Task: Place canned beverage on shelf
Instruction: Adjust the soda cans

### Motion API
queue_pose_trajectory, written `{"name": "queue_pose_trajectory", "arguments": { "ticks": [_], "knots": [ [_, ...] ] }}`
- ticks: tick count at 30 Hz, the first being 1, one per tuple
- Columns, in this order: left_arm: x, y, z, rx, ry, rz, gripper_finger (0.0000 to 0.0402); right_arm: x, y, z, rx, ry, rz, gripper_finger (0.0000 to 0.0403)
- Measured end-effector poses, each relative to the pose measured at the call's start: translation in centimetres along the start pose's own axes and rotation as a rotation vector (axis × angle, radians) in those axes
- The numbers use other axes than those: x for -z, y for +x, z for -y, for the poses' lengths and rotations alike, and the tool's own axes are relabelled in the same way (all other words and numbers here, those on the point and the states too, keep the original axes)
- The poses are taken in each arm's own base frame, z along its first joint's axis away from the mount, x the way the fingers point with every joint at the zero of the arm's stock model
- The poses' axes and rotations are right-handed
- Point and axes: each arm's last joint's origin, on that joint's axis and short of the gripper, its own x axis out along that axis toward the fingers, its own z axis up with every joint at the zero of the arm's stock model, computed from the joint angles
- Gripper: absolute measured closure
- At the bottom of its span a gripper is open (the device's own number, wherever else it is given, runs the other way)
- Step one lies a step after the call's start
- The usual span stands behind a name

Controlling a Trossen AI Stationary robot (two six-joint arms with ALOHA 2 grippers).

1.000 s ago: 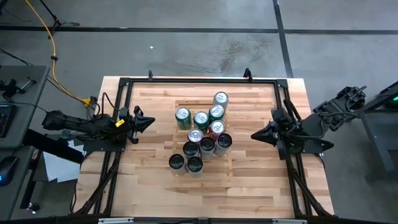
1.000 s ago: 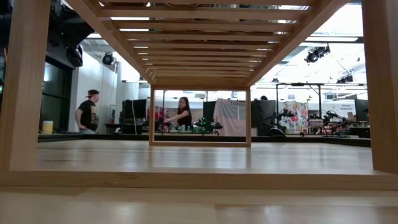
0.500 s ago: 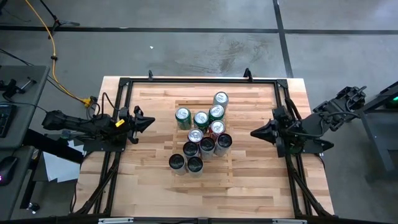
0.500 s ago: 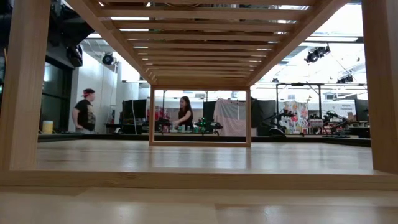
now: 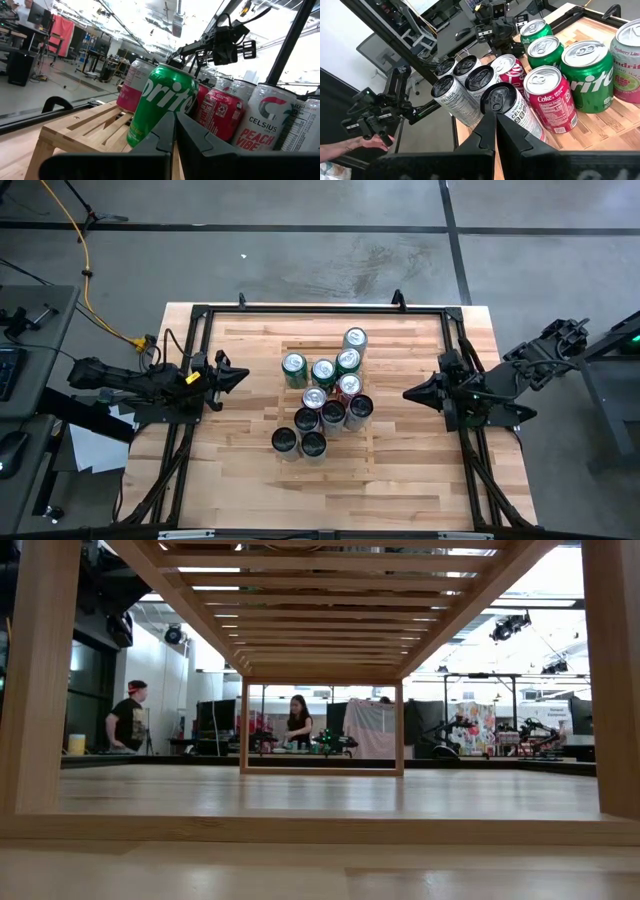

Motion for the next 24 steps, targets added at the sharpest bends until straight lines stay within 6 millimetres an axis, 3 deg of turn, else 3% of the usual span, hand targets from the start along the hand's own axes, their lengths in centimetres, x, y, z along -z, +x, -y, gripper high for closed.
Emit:
{"name": "queue_pose_trajectory", "arguments": {
  "ticks": [24],
  "knots": [
    [0.00, 0.00, 0.00, 0.000, 0.000, 0.000, 0.0394, 0.12, -0.01, 0.14, 0.013, 0.008, -0.012, 0.0403]
  ]
}}
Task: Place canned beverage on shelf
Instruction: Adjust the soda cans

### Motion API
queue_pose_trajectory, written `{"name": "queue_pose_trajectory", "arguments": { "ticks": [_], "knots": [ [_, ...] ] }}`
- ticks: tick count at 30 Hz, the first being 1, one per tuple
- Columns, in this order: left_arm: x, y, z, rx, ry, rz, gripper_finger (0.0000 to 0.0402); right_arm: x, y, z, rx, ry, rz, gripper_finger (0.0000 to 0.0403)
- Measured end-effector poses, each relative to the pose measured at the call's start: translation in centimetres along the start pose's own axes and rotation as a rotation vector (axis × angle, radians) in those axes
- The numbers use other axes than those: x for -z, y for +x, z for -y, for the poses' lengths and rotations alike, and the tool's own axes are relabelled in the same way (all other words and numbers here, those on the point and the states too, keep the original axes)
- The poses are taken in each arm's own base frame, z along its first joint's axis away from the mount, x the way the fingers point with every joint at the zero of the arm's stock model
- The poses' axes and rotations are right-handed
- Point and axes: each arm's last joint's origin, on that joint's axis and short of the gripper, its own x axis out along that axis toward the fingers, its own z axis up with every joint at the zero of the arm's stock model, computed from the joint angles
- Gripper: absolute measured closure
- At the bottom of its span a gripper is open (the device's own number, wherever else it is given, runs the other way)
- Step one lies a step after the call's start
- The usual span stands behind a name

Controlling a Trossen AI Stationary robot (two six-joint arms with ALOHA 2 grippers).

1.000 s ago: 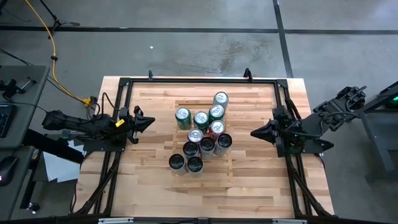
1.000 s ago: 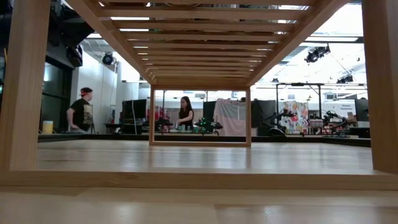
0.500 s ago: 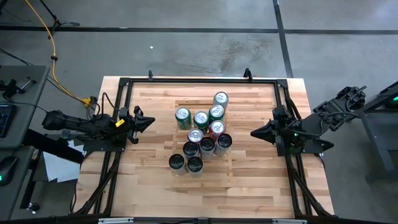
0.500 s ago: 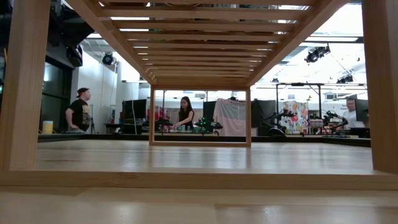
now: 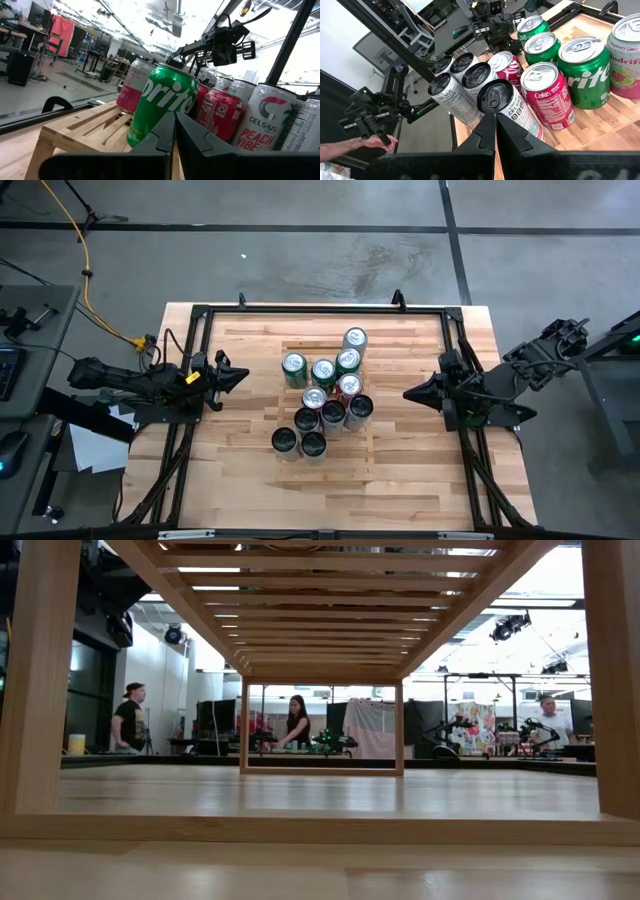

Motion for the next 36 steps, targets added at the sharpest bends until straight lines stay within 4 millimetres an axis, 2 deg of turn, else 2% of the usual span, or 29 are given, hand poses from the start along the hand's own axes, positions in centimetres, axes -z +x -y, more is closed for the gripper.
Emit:
{"name": "queue_pose_trajectory", "arguments": {
  "ticks": [10, 17, 36],
  "knots": [
    [0.00, 0.00, 0.00, 0.000, 0.000, 0.000, 0.0394, -0.02, 0.00, 0.02, 0.006, 0.004, 0.006, 0.0403],
    [0.00, 0.00, 0.00, 0.000, 0.000, 0.000, 0.0394, -0.09, 0.00, 0.16, 0.042, 0.110, 0.042, 0.0403],
    [0.00, 0.00, 0.00, 0.000, 0.000, 0.000, 0.0394, 0.51, -0.03, 0.85, 0.108, 0.054, -0.010, 0.0403]
  ]
}}
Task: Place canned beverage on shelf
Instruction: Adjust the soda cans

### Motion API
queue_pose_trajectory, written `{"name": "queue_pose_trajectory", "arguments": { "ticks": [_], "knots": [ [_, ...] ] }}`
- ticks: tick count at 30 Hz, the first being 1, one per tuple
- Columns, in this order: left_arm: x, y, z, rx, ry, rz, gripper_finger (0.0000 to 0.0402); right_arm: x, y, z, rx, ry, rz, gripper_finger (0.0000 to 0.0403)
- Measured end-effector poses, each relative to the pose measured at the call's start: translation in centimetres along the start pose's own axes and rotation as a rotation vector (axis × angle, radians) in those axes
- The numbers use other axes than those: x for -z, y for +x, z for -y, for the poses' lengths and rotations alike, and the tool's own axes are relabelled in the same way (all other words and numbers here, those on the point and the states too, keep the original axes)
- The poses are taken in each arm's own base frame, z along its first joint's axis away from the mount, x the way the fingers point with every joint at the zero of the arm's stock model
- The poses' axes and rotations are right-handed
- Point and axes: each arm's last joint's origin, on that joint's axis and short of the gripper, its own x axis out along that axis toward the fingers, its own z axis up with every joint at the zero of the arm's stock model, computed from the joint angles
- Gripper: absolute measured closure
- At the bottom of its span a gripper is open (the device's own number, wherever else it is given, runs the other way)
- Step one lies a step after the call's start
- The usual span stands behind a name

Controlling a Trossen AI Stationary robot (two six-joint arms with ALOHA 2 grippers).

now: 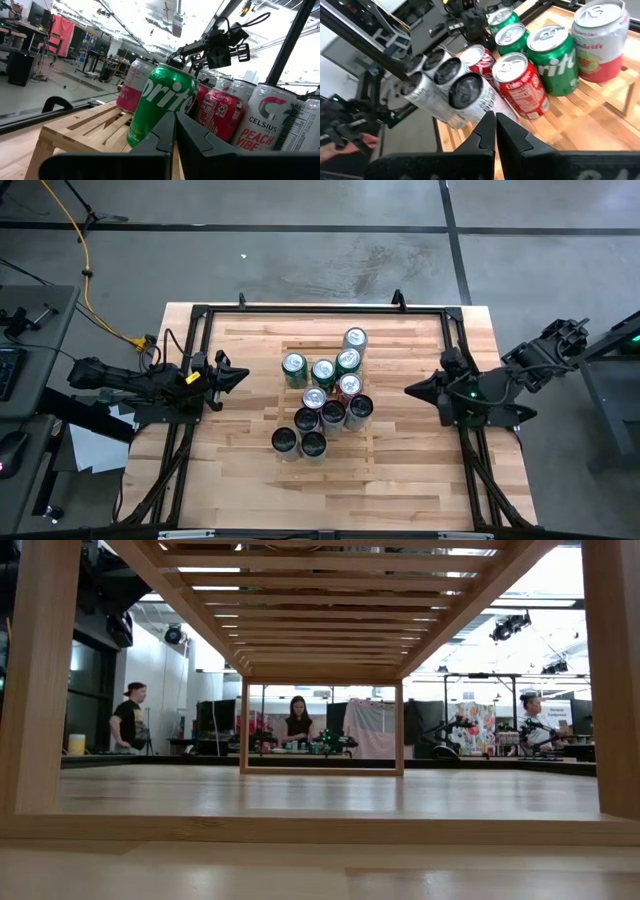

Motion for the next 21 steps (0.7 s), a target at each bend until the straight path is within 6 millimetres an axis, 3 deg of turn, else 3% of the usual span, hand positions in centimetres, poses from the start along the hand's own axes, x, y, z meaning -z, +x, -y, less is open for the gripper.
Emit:
{"name": "queue_pose_trajectory", "arguments": {
  "ticks": [9, 21],
  "knots": [
    [0.0, 0.0, 0.0, 0.000, 0.000, 0.000, 0.0394, 0.6, 0.2, 0.6, 0.064, -0.068, -0.048, 0.0403],
    [0.0, 0.0, 0.0, 0.001, -0.074, 0.002, 0.0394, 1.6, 1.9, -0.2, 0.081, -0.344, -0.124, 0.0403]
  ]
}}
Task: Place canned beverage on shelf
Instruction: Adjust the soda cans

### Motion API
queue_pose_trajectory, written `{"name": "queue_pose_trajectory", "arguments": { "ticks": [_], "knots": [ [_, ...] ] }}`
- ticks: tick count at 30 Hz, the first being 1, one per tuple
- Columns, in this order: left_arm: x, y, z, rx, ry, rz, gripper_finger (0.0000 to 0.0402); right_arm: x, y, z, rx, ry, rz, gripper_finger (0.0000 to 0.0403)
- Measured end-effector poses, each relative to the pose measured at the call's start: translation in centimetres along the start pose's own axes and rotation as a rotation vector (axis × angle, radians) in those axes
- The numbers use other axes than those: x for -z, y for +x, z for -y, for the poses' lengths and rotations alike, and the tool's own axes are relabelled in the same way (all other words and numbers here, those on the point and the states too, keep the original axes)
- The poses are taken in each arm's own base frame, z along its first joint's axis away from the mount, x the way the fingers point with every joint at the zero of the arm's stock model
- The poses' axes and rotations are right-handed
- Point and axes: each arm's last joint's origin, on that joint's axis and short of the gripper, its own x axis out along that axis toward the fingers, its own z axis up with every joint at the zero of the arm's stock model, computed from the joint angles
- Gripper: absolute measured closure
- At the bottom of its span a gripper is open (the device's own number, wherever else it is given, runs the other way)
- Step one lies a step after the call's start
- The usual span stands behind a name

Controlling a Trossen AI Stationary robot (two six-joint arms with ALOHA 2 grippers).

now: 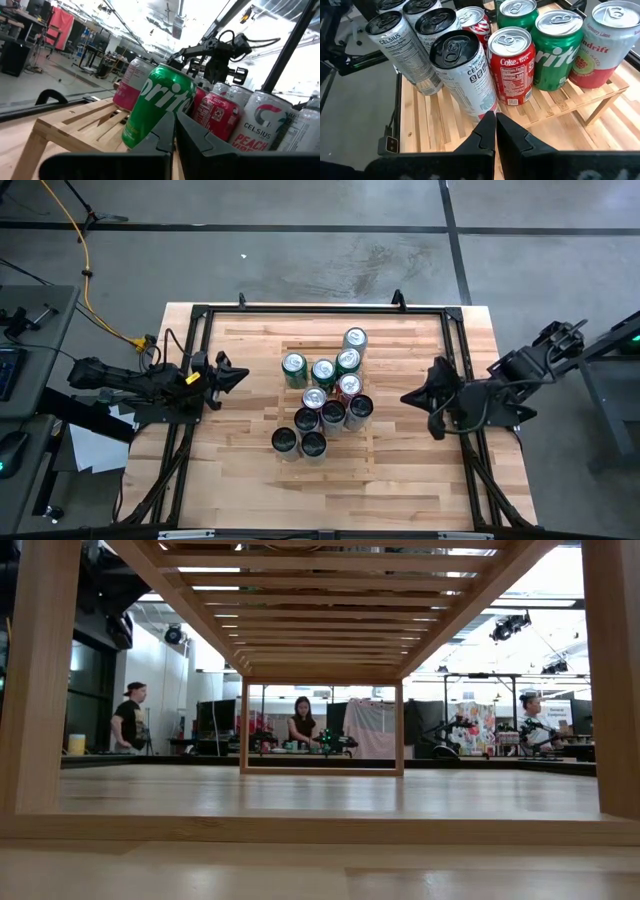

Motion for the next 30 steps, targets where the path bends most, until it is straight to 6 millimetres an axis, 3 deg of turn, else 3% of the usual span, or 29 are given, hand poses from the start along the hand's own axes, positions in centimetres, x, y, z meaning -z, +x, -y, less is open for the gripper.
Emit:
{"name": "queue_pose_trajectory", "arguments": {
  "ticks": [9, 15, 19, 22, 25, 30],
  "knots": [
    [-0.1, 0.0, 0.0, -0.002, -0.224, 0.008, 0.0394, 0.3, 1.9, -0.8, 0.047, 0.025, -0.036, 0.0403],
    [-0.1, 0.0, -0.1, -0.033, -0.315, 0.027, 0.0394, -0.1, 4.5, -0.5, 0.155, 0.290, -0.038, 0.0403],
    [-0.1, 0.0, -0.1, -0.035, -0.330, 0.028, 0.0394, -0.4, 5.0, 0.4, 0.213, 0.410, -0.037, 0.0403],
    [-0.1, 0.0, -0.1, -0.035, -0.330, 0.028, 0.0394, 0.2, 4.0, 2.0, 0.303, 0.461, -0.093, 0.0403],
    [-0.1, 0.0, -0.1, -0.035, -0.330, 0.028, 0.0394, 1.0, 1.6, 3.9, 0.392, 0.556, -0.129, 0.0403],
    [-0.1, 0.0, -0.1, -0.035, -0.328, 0.028, 0.0394, 1.1, -1.6, 5.1, 0.308, 0.701, -0.062, 0.0403]
  ]
}}
